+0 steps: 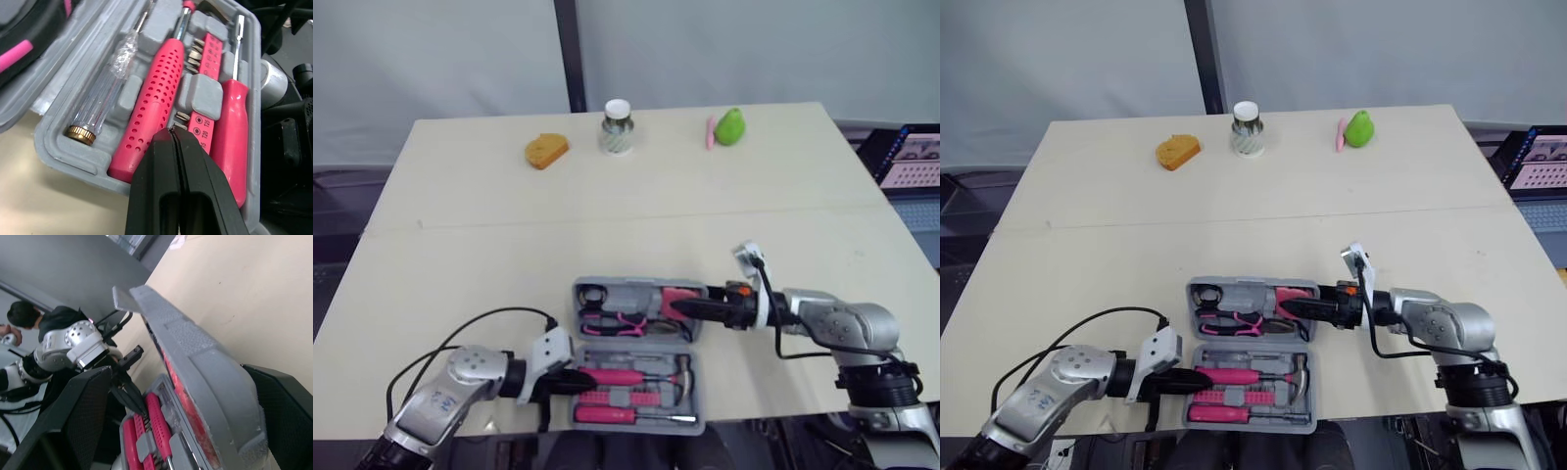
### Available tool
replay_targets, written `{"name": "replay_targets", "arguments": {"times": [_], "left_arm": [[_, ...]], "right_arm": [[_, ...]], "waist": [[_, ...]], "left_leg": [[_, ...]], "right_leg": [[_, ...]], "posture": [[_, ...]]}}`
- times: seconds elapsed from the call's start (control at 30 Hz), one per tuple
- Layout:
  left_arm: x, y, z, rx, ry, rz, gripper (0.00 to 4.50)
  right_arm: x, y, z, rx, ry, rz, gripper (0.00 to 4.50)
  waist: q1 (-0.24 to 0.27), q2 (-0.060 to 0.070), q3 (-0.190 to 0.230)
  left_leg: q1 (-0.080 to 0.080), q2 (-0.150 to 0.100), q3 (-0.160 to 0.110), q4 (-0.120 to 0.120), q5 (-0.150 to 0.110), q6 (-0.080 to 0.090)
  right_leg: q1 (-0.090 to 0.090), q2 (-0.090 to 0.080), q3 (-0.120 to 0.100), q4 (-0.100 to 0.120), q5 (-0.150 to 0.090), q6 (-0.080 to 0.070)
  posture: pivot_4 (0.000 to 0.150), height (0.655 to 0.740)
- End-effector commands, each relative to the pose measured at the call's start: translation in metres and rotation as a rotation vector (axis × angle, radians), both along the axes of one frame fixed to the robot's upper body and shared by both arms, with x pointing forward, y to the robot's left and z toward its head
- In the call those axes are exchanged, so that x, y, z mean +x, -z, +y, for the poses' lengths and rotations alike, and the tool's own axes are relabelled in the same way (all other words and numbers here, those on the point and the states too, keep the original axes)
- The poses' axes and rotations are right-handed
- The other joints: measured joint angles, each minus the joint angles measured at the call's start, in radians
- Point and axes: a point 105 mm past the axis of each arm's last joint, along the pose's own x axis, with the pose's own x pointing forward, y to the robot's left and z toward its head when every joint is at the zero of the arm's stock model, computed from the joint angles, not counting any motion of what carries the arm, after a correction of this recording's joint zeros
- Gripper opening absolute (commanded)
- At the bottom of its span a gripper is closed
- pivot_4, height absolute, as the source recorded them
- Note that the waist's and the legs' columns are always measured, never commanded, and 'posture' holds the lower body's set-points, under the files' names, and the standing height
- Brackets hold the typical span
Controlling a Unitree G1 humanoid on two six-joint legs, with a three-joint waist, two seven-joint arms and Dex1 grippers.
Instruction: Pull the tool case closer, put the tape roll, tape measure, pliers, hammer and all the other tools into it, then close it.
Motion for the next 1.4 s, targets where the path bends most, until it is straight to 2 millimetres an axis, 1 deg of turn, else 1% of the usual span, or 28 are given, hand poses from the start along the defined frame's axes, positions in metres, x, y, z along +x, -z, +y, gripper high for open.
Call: {"name": "replay_targets", "arguments": {"times": [0.03,0.13,0.27,0.33,0.4,0.5,0.53,0.6,0.7,0.8,0.87,0.9,0.97,1.0,1.03,1.07,1.1,1.13,1.17,1.2,1.23,1.33,1.4], "left_arm": [[0.007,-0.005,0.013,0.024,-0.12,0.013,0.0],[0.003,-0.007,0.012,0.022,-0.137,0.032,0.0],[-0.003,-0.01,0.018,0.021,-0.169,0.05,0.0],[-0.012,-0.018,0.032,0.026,-0.189,0.068,0.0],[-0.022,-0.022,0.053,0.077,-0.203,0.085,0.0],[-0.026,-0.029,0.074,0.12,-0.227,0.094,0.0],[-0.024,-0.033,0.081,0.124,-0.242,0.088,0.0],[-0.011,-0.044,0.096,0.12,-0.298,0.05,0.0],[0.005,-0.054,0.104,0.11,-0.341,-0.005,0.0],[0.018,-0.059,0.107,0.1,-0.373,-0.064,0.0],[0.024,-0.064,0.108,0.078,-0.404,-0.098,0.0],[0.028,-0.066,0.111,0.072,-0.426,-0.112,0.26],[0.035,-0.07,0.119,0.065,-0.48,-0.143,0.83],[0.037,-0.073,0.122,0.053,-0.497,-0.158,1.37],[0.04,-0.075,0.126,0.047,-0.513,-0.176,1.84],[0.043,-0.078,0.132,0.045,-0.536,-0.198,2.31],[0.045,-0.079,0.138,0.044,-0.557,-0.213,2.87],[0.046,-0.08,0.144,0.045,-0.576,-0.228,3.31],[0.049,-0.082,0.151,0.045,-0.596,-0.246,3.88],[0.05,-0.084,0.156,0.045,-0.612,-0.256,4.31],[0.051,-0.085,0.162,0.044,-0.629,-0.265,4.47],[0.054,-0.088,0.175,0.05,-0.658,-0.284,4.47],[0.055,-0.089,0.18,0.056,-0.666,-0.291,4.47]], "right_arm": [[-0.01,-0.026,0.006,0.035,-0.106,-0.097,4.42],[-0.016,-0.036,0.009,0.042,-0.161,-0.117,4.42],[-0.032,-0.043,0.014,0.032,-0.245,-0.131,4.42],[-0.042,-0.045,0.014,0.015,-0.289,-0.132,4.42],[-0.054,-0.041,0.014,-0.019,-0.335,-0.123,4.42],[-0.065,-0.033,0.015,-0.06,-0.375,-0.109,4.42],[-0.069,-0.03,0.015,-0.073,-0.387,-0.102,4.42],[-0.077,-0.018,0.014,-0.124,-0.409,-0.08,4.42],[-0.079,-0.004,0.011,-0.172,-0.392,-0.077,4.42],[-0.07,-0.007,0.002,-0.172,-0.305,-0.115,4.42],[-0.057,-0.018,-0.011,-0.143,-0.198,-0.159,4.42],[-0.05,-0.023,-0.019,-0.133,-0.136,-0.174,4.48],[-0.038,-0.025,-0.041,-0.184,-0.009,-0.219,4.5],[-0.034,-0.025,-0.051,-0.214,0.043,-0.241,4.5],[-0.029,-0.027,-0.066,-0.236,0.113,-0.26,4.5],[-0.027,-0.028,-0.076,-0.246,0.157,-0.271,4.5],[-0.025,-0.028,-0.087,-0.261,0.207,-0.276,4.5],[-0.024,-0.027,-0.098,-0.276,0.245,-0.279,4.5],[-0.023,-0.023,-0.109,-0.305,0.287,-0.282,4.5],[-0.022,-0.019,-0.121,-0.33,0.328,-0.283,4.5],[-0.022,-0.014,-0.131,-0.353,0.362,-0.283,4.5],[-0.025,-0.002,-0.151,-0.397,0.417,-0.273,4.5],[-0.027,0.004,-0.159,-0.418,0.436,-0.268,4.5]], "waist": [[0.0,-0.001,0.001],[0.0,-0.003,0.002],[0.002,-0.005,0.003],[0.002,-0.009,0.005],[0.0,-0.012,0.007],[0.002,-0.013,0.008],[0.006,-0.014,0.008],[0.018,-0.014,0.009],[0.03,-0.017,0.01],[0.026,-0.018,0.01],[0.025,-0.018,0.011],[0.024,-0.018,0.011],[0.024,-0.019,0.011],[0.025,-0.019,0.011],[0.024,-0.019,0.011],[0.026,-0.019,0.011],[0.026,-0.019,0.011],[0.026,-0.019,0.011],[0.026,-0.019,0.011],[0.026,-0.019,0.011],[0.027,-0.02,0.011],[0.025,-0.02,0.011],[0.024,-0.02,0.011]], "left_leg": [[0.0,0.0,0.0,0.0,0.0,0.0],[-0.001,0.0,0.0,0.001,0.0,0.0],[-0.001,0.0,-0.002,0.0,0.0,0.0],[-0.002,0.0,-0.002,0.0,0.0,0.0],[-0.002,0.0,-0.002,0.0,0.0,0.0],[-0.002,0.0,-0.002,-0.002,0.0,0.0],[-0.002,0.0,-0.001,-0.002,0.0,0.0],[-0.003,0.0,-0.001,0.0,0.0,0.0],[-0.003,0.0,-0.001,0.002,0.0,0.0],[-0.003,0.0,-0.001,0.002,0.0,0.0],[-0.003,0.0,-0.001,0.002,0.0,0.0],[-0.003,0.0,-0.001,0.001,0.0,0.0],[-0.003,0.0,0.0,0.001,0.0,0.0],[-0.003,0.0,-0.001,0.001,0.0,0.0],[-0.003,0.0,0.0,0.001,0.0,0.0],[-0.003,0.0,0.0,0.001,0.0,0.0],[-0.003,0.0,0.0,0.001,0.0,0.0],[-0.003,0.0,0.0,0.001,0.0,0.0],[-0.003,0.0,0.0,0.001,0.0,0.0],[-0.003,0.0,0.001,0.001,0.0,0.0],[-0.003,0.0,0.001,0.001,0.0,0.0],[-0.002,0.0,0.002,0.001,0.0,0.0],[-0.002,0.0,0.002,0.001,0.0,0.0]], "right_leg": [[0.0,0.0,0.0,0.0,0.0,0.0],[0.0,0.0,0.0,-0.001,0.0,0.0],[0.0,0.0,0.0,-0.001,0.0,0.0],[0.0,0.0,0.0,-0.001,0.0,0.0],[0.0,0.0,-0.001,-0.002,0.0,-0.001],[0.0,0.0,-0.001,-0.004,-0.001,-0.001],[0.0,0.0,-0.001,-0.005,-0.001,-0.001],[0.001,0.0,-0.001,-0.005,-0.001,-0.001],[0.001,0.0,-0.001,-0.005,-0.001,-0.001],[0.001,0.0,0.0,-0.004,0.0,-0.001],[0.0,0.0,-0.001,-0.004,0.0,-0.001],[0.0,0.0,-0.001,-0.004,0.0,-0.001],[0.0,0.0,-0.001,-0.004,0.0,-0.001],[0.0,0.0,-0.001,-0.004,0.0,-0.001],[0.0,0.0,-0.001,-0.004,0.0,-0.001],[0.0,0.0,-0.001,-0.004,0.0,-0.001],[0.0,0.0,-0.001,-0.004,0.0,-0.001],[0.0,0.0,-0.001,-0.004,0.0,-0.001],[0.0,0.0,-0.001,-0.004,0.0,-0.001],[0.0,0.0,-0.001,-0.004,0.0,-0.001],[0.0,0.0,-0.001,-0.004,0.0,-0.001],[0.0,0.0,-0.001,-0.004,0.0,-0.001],[0.0,0.0,-0.001,-0.004,0.0,-0.001]], "posture": [[0.15,0.74],[0.15,0.74],[0.15,0.74],[0.15,0.74],[0.15,0.74],[0.15,0.74],[0.15,0.74],[0.15,0.74],[0.15,0.74],[0.15,0.74],[0.15,0.74],[0.15,0.74],[0.15,0.74],[0.15,0.74],[0.15,0.74],[0.15,0.74],[0.15,0.74],[0.15,0.74],[0.15,0.74],[0.15,0.74],[0.15,0.74],[0.15,0.74],[0.15,0.74]]}}
